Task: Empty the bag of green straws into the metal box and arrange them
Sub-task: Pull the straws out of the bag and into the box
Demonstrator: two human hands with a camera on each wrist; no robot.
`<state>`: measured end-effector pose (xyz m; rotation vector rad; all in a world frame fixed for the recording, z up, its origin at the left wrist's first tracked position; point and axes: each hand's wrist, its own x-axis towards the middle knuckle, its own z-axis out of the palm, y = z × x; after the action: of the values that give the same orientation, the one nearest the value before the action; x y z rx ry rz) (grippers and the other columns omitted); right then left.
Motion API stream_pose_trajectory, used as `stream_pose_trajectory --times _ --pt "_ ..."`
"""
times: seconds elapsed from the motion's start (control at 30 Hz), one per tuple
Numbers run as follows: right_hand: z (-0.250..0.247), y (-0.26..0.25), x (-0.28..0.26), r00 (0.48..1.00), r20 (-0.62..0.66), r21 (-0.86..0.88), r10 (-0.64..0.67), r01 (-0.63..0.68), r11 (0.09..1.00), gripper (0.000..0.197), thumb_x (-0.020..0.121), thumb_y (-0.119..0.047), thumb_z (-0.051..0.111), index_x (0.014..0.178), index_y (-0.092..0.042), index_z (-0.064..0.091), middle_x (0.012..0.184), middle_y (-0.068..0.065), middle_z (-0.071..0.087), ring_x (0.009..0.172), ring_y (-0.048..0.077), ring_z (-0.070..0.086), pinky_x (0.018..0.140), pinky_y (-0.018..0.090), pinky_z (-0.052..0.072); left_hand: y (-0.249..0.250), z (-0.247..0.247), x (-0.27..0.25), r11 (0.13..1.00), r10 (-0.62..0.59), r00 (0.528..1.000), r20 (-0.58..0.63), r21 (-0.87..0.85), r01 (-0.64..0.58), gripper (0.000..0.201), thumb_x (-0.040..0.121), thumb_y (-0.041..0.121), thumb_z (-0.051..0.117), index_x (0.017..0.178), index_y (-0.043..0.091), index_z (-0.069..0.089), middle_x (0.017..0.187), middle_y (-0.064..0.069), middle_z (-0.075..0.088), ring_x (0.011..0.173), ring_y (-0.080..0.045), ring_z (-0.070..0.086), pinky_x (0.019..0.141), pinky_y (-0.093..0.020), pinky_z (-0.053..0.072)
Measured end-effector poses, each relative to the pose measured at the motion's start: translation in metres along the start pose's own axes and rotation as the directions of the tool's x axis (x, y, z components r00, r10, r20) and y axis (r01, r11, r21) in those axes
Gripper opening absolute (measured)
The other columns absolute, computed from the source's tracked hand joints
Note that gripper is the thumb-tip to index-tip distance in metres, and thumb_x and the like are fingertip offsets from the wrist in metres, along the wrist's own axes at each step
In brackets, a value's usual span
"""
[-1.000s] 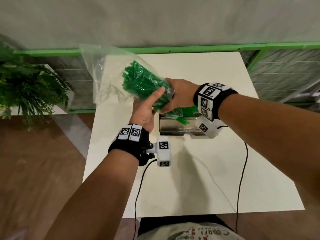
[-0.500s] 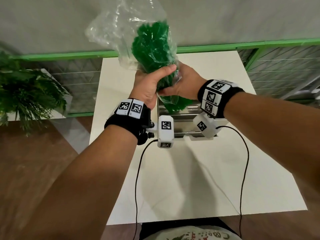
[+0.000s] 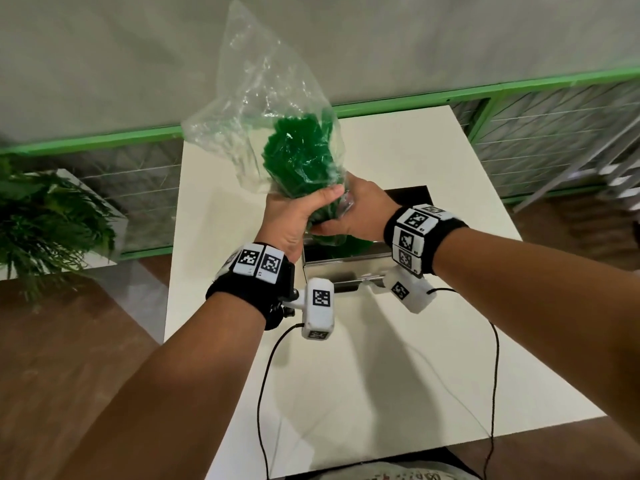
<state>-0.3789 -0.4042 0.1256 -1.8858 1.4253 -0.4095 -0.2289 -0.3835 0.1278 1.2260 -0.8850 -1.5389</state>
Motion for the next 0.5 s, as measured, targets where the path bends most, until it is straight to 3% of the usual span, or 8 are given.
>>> stream_pose_trajectory --times 0.07,0.17,0.23,0.3,0.4,0.5 --pt "0.0 -0.001 0.001 1.0 0.01 -0.011 -0.009 0.009 1.0 0.092 0.066 -0.046 0.089 0.142 -0.024 0.042 0.124 -0.002 0.065 0.107 0.017 0.063 0.096 0.033 0.053 -0.004 -0.002 0.001 1.0 -0.007 1.0 0.0 0.003 0.007 0.077 0.059 0.032 0.096 0.127 0.008 0.068 0.118 -0.01 0.075 0.111 -0.027 0.072 0.095 -0.043 0.053" --pt "0.001 0.001 0.003 0.999 0.051 0.03 0.0 -0.001 1.0 0.106 0.059 -0.052 0.09 0.144 -0.025 0.035 0.122 -0.004 0.066 0.105 0.016 0.066 0.094 0.038 0.056 -0.008 -0.007 0.002 0.999 0.054 0.998 -0.016 -0.004 -0.054 0.067 0.066 0.015 0.093 0.126 0.002 0.066 0.118 -0.012 0.075 0.112 -0.03 0.071 0.1 -0.048 0.054" --pt "0.001 0.001 0.003 0.993 0.122 0.144 0.006 -0.024 0.989 0.112 0.057 -0.047 0.094 0.148 -0.03 0.03 0.129 -0.009 0.064 0.115 0.012 0.063 0.1 0.037 0.054 -0.007 -0.01 0.002 0.995 0.085 0.996 0.002 0.046 -0.085 0.057 0.071 0.004 0.089 0.123 0.002 0.067 0.115 -0.01 0.076 0.11 -0.026 0.072 0.099 -0.043 0.056" --pt "-0.005 0.0 0.003 0.979 0.201 0.192 0.032 -0.071 0.979 0.102 0.061 -0.031 0.096 0.144 -0.03 0.037 0.128 -0.014 0.062 0.119 0.008 0.06 0.104 0.033 0.049 -0.005 -0.012 0.002 0.991 0.084 0.996 0.037 0.1 -0.088 0.049 0.073 -0.001 0.086 0.119 0.006 0.069 0.11 -0.005 0.078 0.107 -0.021 0.073 0.094 -0.036 0.057" --pt "-0.026 -0.004 0.003 0.941 0.333 0.118 0.063 -0.108 0.987 0.079 0.068 -0.014 0.09 0.131 -0.033 0.046 0.118 -0.02 0.06 0.116 0.009 0.057 0.102 0.027 0.041 -0.003 -0.015 0.003 0.986 0.084 0.993 0.078 0.136 -0.094 0.045 0.074 -0.002 0.085 0.115 0.008 0.07 0.109 -0.004 0.078 0.106 -0.019 0.074 0.088 -0.029 0.058" --pt "-0.047 -0.008 0.004 0.906 0.412 -0.003 0.095 -0.103 0.995 0.069 0.072 -0.015 0.088 0.123 -0.031 0.045 0.1 -0.024 0.056 0.093 0.0 0.056 0.094 0.024 0.04 -0.004 -0.016 0.003 0.984 0.095 0.993 0.067 0.144 -0.104 0.042 0.073 0.0 0.087 0.11 0.012 0.072 0.107 -0.002 0.079 0.105 -0.017 0.074 0.09 -0.028 0.057"
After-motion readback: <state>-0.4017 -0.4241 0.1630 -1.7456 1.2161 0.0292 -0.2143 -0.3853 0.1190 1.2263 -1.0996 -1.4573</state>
